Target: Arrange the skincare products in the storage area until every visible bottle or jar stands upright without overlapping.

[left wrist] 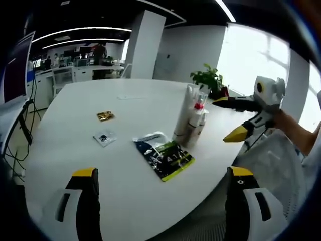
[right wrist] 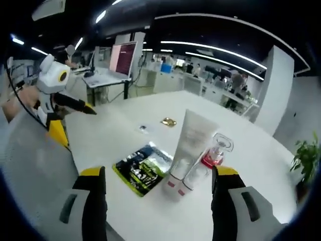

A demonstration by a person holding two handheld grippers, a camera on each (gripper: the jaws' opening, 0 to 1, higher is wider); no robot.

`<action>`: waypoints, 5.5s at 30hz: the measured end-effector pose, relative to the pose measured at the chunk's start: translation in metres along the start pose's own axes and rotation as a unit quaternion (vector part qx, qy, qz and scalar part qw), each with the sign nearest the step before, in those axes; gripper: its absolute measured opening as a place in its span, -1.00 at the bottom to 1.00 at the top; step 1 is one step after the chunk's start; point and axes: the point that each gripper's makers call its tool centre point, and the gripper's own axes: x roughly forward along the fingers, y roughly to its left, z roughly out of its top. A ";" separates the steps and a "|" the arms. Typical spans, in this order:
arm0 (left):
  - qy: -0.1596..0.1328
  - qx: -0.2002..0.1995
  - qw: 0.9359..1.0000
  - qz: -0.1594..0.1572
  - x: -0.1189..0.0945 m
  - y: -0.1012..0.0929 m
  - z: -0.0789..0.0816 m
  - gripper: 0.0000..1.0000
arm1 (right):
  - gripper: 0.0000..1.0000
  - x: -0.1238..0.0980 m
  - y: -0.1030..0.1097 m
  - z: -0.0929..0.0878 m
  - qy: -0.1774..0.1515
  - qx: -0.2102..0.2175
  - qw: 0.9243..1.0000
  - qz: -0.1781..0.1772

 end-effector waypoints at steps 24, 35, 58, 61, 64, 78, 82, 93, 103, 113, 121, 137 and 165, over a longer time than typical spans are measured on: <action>0.000 -0.005 1.000 -0.018 0.000 -0.012 -0.002 0.98 | 0.99 0.006 0.009 -0.021 0.020 0.038 0.999 0.009; 0.009 -0.002 1.000 -0.019 -0.002 -0.006 -0.003 0.98 | 0.99 0.008 0.015 -0.021 0.023 0.042 0.999 0.017; 0.043 0.014 0.999 -0.019 0.005 0.014 -0.006 0.90 | 0.99 0.007 0.019 -0.018 0.019 0.050 0.998 0.027; 0.050 0.022 0.998 -0.016 0.008 0.019 -0.004 0.85 | 0.99 0.008 0.021 -0.016 0.015 0.050 0.998 0.031; 0.053 0.024 0.998 -0.016 0.011 0.022 -0.002 0.79 | 0.99 0.008 0.021 -0.015 0.014 0.048 0.998 0.031; 0.068 0.005 0.998 -0.007 0.044 0.047 0.003 0.55 | 0.99 0.008 0.021 -0.014 0.012 0.056 0.998 0.032; 0.075 0.004 0.997 -0.009 0.055 0.057 0.003 0.47 | 0.99 0.008 0.022 -0.014 0.012 0.057 0.998 0.035; 0.069 -0.025 0.997 0.015 0.078 0.088 0.011 0.29 | 0.99 0.010 0.029 -0.012 0.009 0.068 0.996 0.051; 0.075 -0.037 0.996 0.043 0.104 0.112 0.014 0.29 | 0.99 0.012 0.037 -0.006 -0.007 0.079 0.994 0.072; 0.103 -0.020 0.993 0.055 0.122 0.134 0.008 0.05 | 0.99 0.013 0.041 -0.006 -0.009 0.081 0.993 0.084; 0.109 -0.019 0.993 0.044 0.135 0.138 0.009 -0.05 | 0.91 0.014 0.044 -0.004 -0.014 0.078 0.993 0.093; 0.124 0.003 0.992 0.039 0.145 0.149 0.008 -0.11 | 0.69 0.016 0.045 -0.005 -0.012 0.062 0.994 0.092; 0.164 0.107 0.980 0.031 0.142 0.139 -0.001 -0.32 | -0.04 0.079 0.068 0.027 -0.006 -0.031 0.985 0.167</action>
